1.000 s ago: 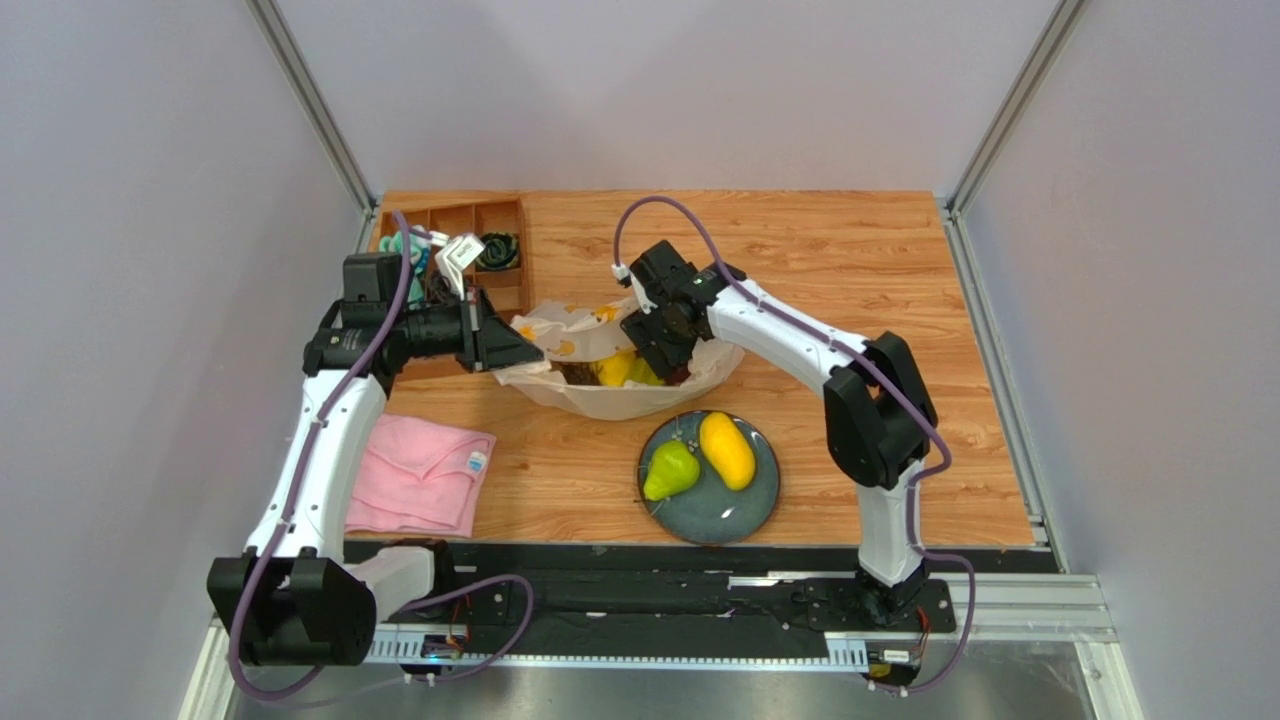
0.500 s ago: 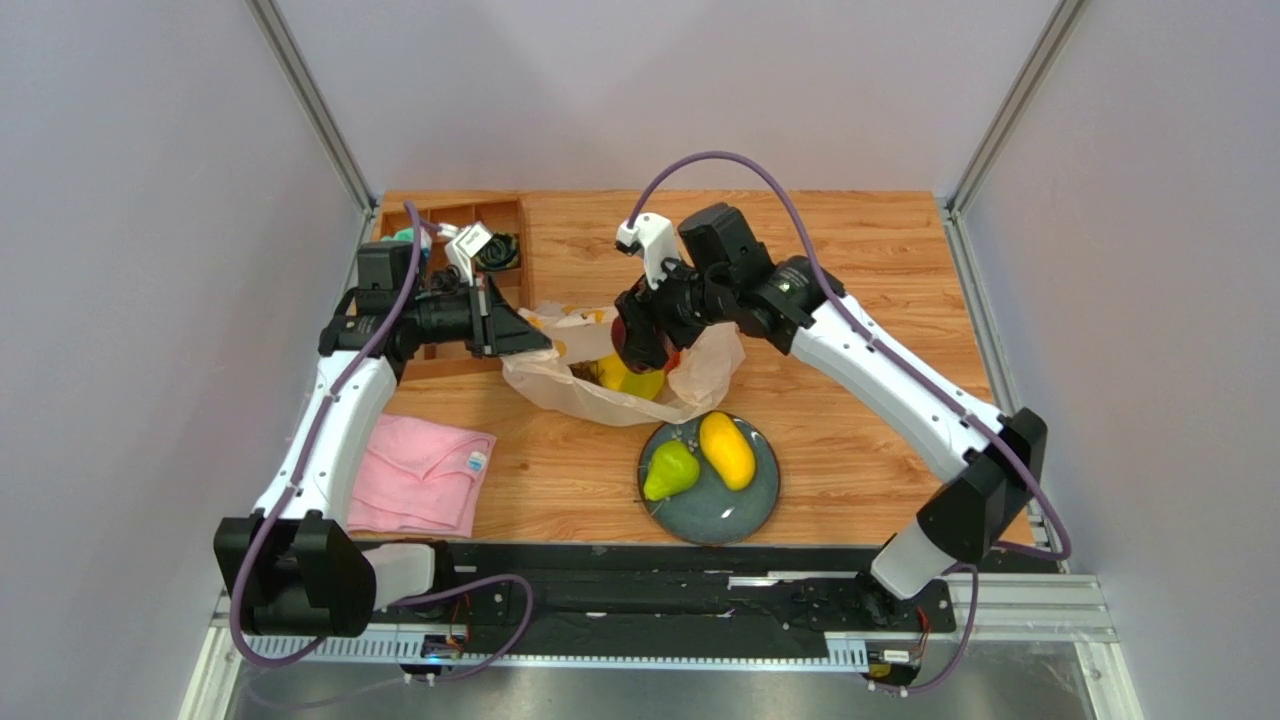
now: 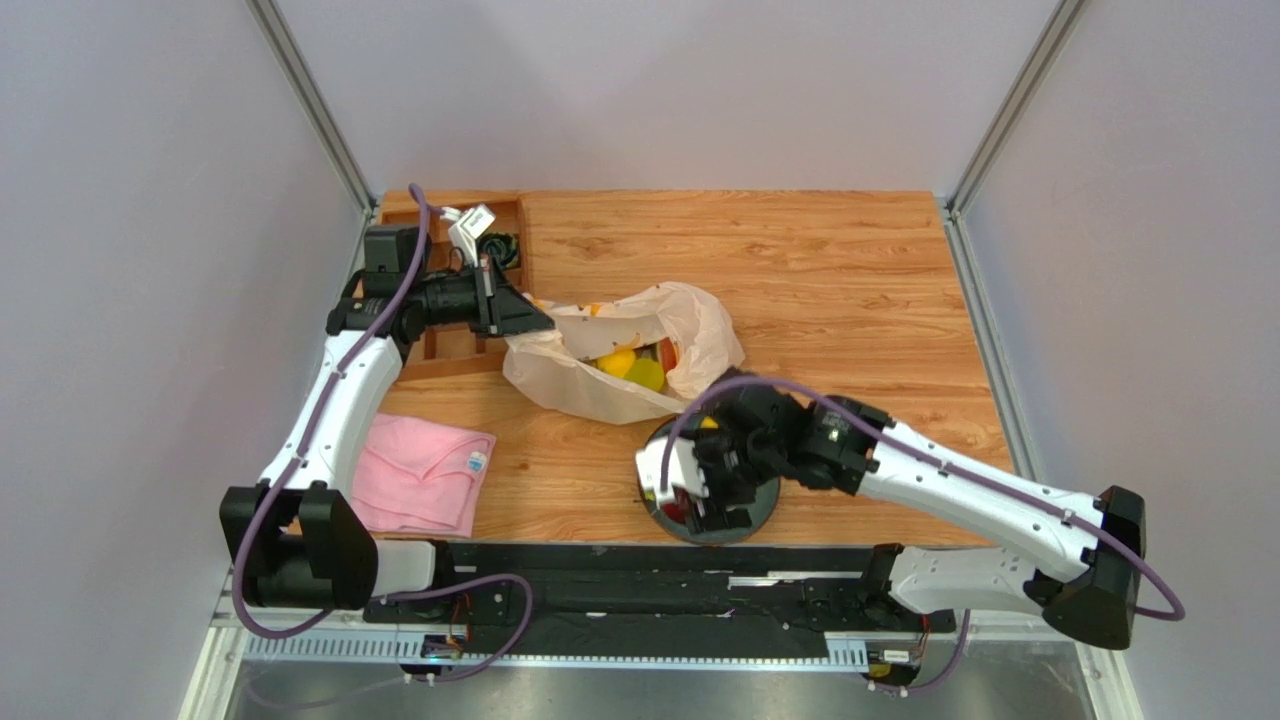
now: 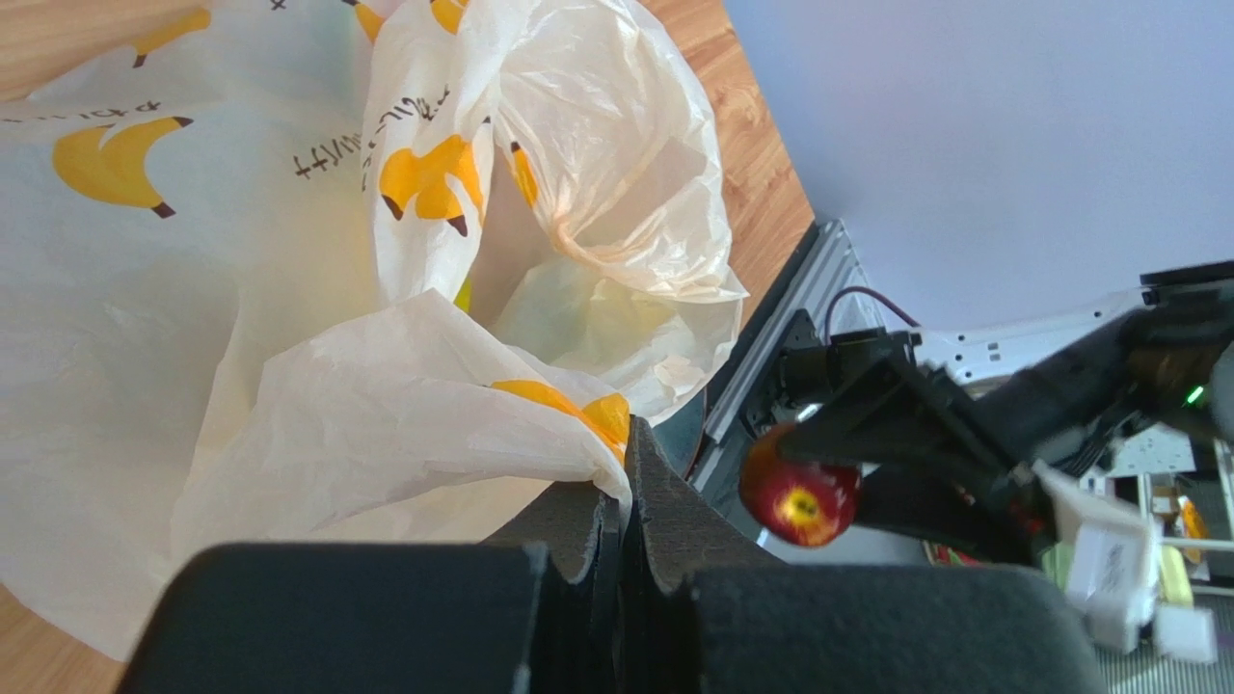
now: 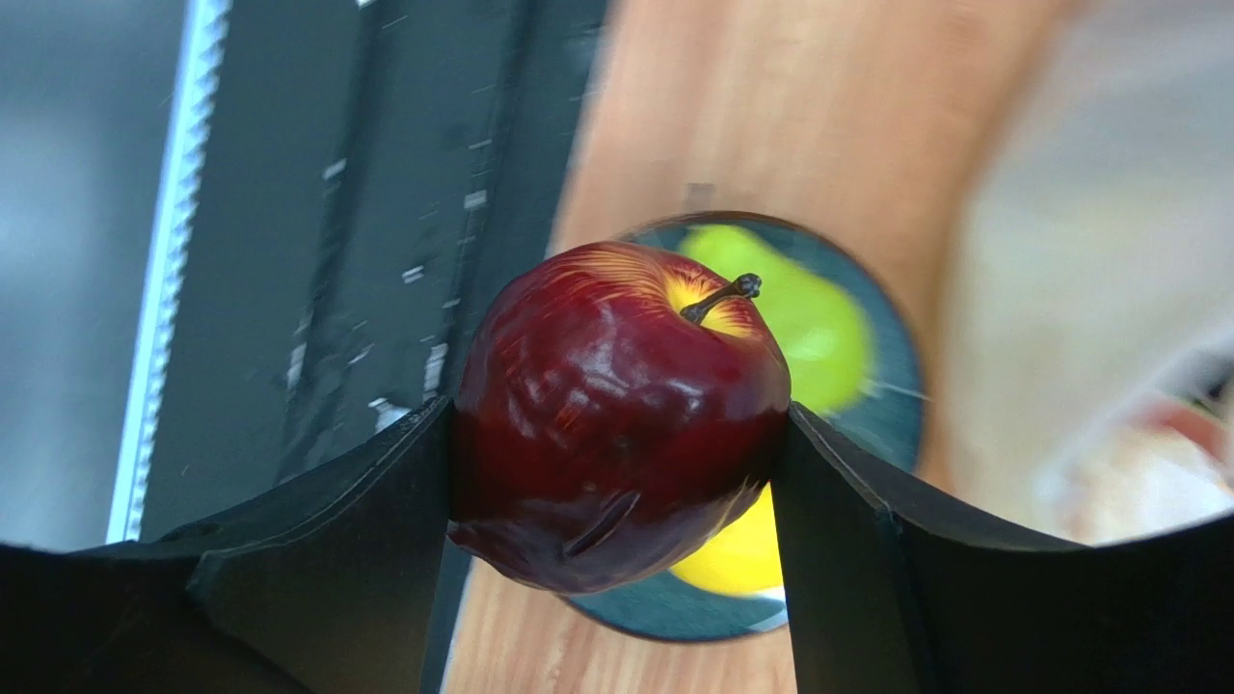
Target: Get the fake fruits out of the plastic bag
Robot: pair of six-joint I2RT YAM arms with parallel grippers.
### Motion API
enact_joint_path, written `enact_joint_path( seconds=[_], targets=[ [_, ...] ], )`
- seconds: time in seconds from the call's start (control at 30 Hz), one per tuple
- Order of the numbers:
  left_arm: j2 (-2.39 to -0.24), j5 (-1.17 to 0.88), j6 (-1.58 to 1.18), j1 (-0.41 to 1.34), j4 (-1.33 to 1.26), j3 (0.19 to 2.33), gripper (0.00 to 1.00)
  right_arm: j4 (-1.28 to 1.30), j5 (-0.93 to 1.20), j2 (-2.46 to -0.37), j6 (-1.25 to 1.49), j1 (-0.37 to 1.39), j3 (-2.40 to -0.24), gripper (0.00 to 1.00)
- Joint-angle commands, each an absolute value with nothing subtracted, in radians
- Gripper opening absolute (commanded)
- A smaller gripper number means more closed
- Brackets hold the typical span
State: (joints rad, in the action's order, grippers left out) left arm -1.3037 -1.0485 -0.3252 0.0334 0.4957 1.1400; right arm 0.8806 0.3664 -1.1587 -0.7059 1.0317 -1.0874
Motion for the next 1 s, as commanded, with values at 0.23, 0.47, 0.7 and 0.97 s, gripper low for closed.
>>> enact_joint_path(
  seconds=[0.23,0.47,0.7,0.97],
  targets=[
    [-1.286,-1.035,-0.351,0.041,0.446,1.152,0.00,0.629,0.184,-1.095,-0.936,1.117,-0.795,0.18],
    [-1.232,-1.029,-0.345,0.043,0.451,1.109,0.00,0.565,0.225,-1.132,-0.968,1.118,-0.772,0.88],
    [-1.200,-1.022,-0.333,0.044,0.459,1.089,0.00,0.540,0.178,-1.023,-0.951,1.120,-0.850,1.00],
    [-1.192,-1.031,-0.321,0.049,0.468,1.085,0.00,0.467,-0.076,-1.074,-0.651,1.014,-1.112,1.00]
  ],
)
